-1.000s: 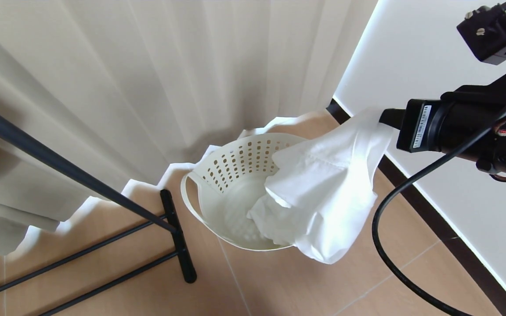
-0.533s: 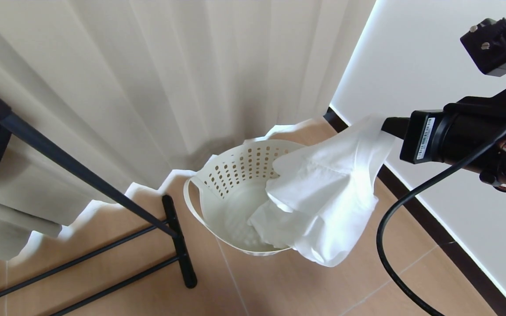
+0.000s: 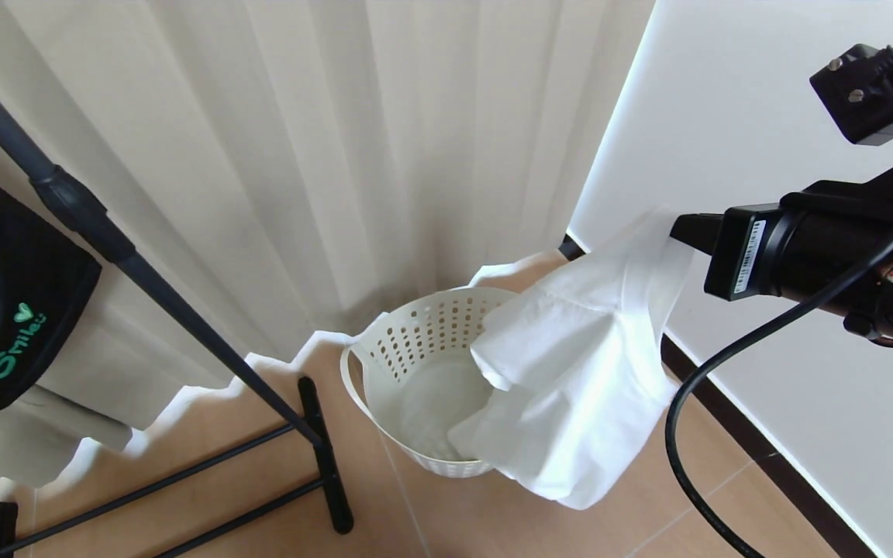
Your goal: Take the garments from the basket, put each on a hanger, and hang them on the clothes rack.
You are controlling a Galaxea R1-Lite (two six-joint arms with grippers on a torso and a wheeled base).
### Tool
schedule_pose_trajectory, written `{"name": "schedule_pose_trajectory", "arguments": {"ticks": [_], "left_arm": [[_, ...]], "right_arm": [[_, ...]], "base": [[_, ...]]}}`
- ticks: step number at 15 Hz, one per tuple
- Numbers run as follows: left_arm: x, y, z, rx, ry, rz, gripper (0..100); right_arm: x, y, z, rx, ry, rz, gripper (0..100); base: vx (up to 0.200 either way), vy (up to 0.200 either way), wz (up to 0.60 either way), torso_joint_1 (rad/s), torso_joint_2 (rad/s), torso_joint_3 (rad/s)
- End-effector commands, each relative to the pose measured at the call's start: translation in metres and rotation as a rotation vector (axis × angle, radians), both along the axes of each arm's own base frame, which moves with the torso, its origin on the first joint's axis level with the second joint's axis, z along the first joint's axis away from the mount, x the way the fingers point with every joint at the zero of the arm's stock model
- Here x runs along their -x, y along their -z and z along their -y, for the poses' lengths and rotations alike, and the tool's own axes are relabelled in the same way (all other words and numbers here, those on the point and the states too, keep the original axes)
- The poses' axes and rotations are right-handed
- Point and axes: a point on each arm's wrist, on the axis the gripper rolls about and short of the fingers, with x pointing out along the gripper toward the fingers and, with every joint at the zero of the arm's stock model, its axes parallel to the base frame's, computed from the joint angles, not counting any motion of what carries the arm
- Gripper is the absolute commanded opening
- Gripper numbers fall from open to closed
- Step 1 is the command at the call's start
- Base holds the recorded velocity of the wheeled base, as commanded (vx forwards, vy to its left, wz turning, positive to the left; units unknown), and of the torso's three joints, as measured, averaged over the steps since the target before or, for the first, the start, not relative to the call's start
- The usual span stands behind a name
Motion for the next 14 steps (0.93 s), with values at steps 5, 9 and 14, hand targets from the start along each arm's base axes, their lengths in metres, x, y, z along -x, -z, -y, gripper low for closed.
{"name": "schedule_pose_trajectory", "arguments": {"ticks": [5, 9, 14], "left_arm": [[-0.0001, 0.0000, 0.0000, -0.001, 0.001, -0.002, 100], [-0.0001, 0.0000, 0.0000, 0.001, -0.001, -0.002, 100], [-0.0001, 0.0000, 0.0000, -0.001, -0.001, -0.002, 100]], "right_arm": [[-0.0010, 0.0014, -0.0012, 0.003, -0.001, -0.004, 0], [-0.0003, 0.0003, -0.0007, 0.000, -0.001, 0.000, 0], [-0.0006, 0.0012, -0.0009, 0.003, -0.001, -0.004, 0]], "base": [[0.000, 0.000, 0.00, 0.047, -0.44, -0.193], [0.000, 0.000, 0.00, 0.106, -0.47, -0.167], [0.000, 0.000, 0.00, 0.141, -0.49, -0.155]]}}
